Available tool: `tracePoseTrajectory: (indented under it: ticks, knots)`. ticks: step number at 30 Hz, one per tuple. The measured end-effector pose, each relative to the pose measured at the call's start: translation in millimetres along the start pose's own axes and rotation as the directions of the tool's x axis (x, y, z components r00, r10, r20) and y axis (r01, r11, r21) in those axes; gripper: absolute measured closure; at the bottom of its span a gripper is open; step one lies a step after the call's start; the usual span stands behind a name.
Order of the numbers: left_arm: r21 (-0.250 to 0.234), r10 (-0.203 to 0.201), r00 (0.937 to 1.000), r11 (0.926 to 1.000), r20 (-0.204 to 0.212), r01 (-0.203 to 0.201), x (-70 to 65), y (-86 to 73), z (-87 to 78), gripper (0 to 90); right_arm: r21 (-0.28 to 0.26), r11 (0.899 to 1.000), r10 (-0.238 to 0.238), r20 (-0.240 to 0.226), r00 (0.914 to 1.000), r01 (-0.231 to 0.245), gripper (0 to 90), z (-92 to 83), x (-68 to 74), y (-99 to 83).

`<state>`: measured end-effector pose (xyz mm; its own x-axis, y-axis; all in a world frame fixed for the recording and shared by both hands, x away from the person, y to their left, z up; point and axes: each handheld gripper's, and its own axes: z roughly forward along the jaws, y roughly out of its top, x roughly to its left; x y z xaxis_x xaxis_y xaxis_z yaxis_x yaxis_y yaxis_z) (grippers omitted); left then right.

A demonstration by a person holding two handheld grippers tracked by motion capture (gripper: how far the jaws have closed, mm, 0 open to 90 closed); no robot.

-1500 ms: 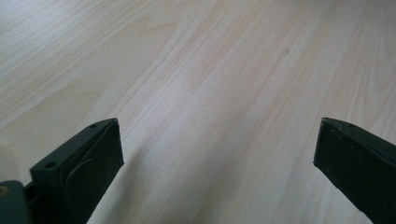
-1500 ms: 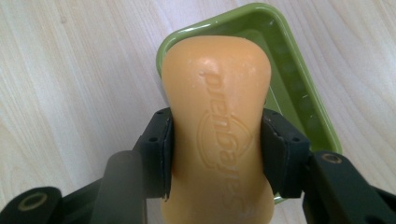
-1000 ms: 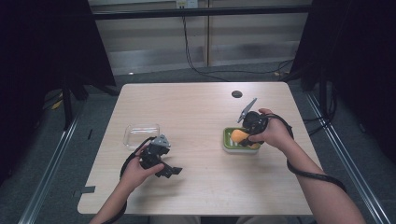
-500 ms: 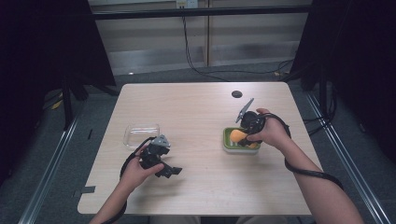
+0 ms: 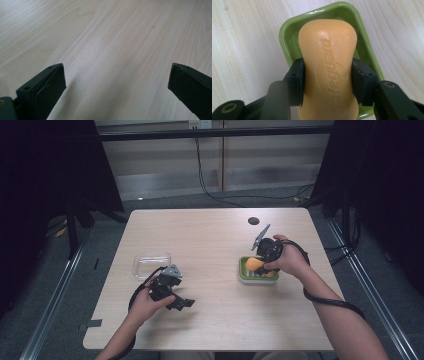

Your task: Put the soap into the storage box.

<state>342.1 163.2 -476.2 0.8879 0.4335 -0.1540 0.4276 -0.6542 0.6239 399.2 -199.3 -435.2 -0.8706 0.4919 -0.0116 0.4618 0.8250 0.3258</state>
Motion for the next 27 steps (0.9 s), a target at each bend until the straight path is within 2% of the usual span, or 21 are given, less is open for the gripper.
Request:
tracePoseTrajectory:
  ticks: [1, 3, 9, 10, 12, 18, 21, 27]
  knots:
    - [-0.001, -0.002, 1.0000, 1.0000, -0.001, 0.002, 0.0, 0.0, -0.1, 1.0, 0.001, 1.000, 0.014, 0.001, 0.9999, -0.014, 49.7, 0.4, 0.3, 0.3]
    - [-0.009, -0.009, 1.0000, 0.9999, 0.000, 0.009, 0.0, -0.4, 0.1, 1.0, 0.005, 1.000, -0.002, 0.000, 1.0000, 0.002, 49.7, 1.2, -1.0, 0.4]
    - [-0.002, -0.009, 1.0000, 1.0000, -0.002, 0.009, 0.3, -0.5, -0.5, 1.0, 0.011, 1.000, -0.009, -0.001, 1.0000, 0.009, 49.7, 2.7, -1.8, 1.2]
    - [-0.002, -0.010, 1.0000, 1.0000, -0.002, 0.010, 0.2, -0.5, -0.4, 1.0, 0.006, 1.000, -0.025, 0.004, 0.9997, 0.025, 49.7, 3.3, -2.7, 1.0]
    - [0.000, -0.006, 1.0000, 1.0000, -0.001, 0.006, 0.4, -0.5, -0.2, 1.0, 0.017, 1.000, -0.015, -0.004, 0.9999, 0.015, 49.7, 3.3, -2.5, 1.3]
    - [-0.005, -0.010, 0.9999, 0.9999, 0.000, 0.010, 0.5, -0.7, 0.2, 1.0, 0.016, 0.999, -0.031, -0.003, 0.9995, 0.031, 49.7, 5.7, -4.4, 1.4]
    - [0.000, -0.010, 0.9999, 0.9999, -0.004, 0.010, 0.4, -0.8, -0.1, 1.0, 0.024, 1.000, -0.021, 0.000, 0.9998, 0.021, 49.7, 6.8, -3.6, 1.6]
    - [-0.003, -0.015, 0.9999, 0.9999, 0.000, 0.015, 0.4, -0.9, -0.1, 1.0, 0.024, 0.999, -0.041, 0.002, 0.9992, 0.041, 49.7, 8.8, -5.6, 2.5]
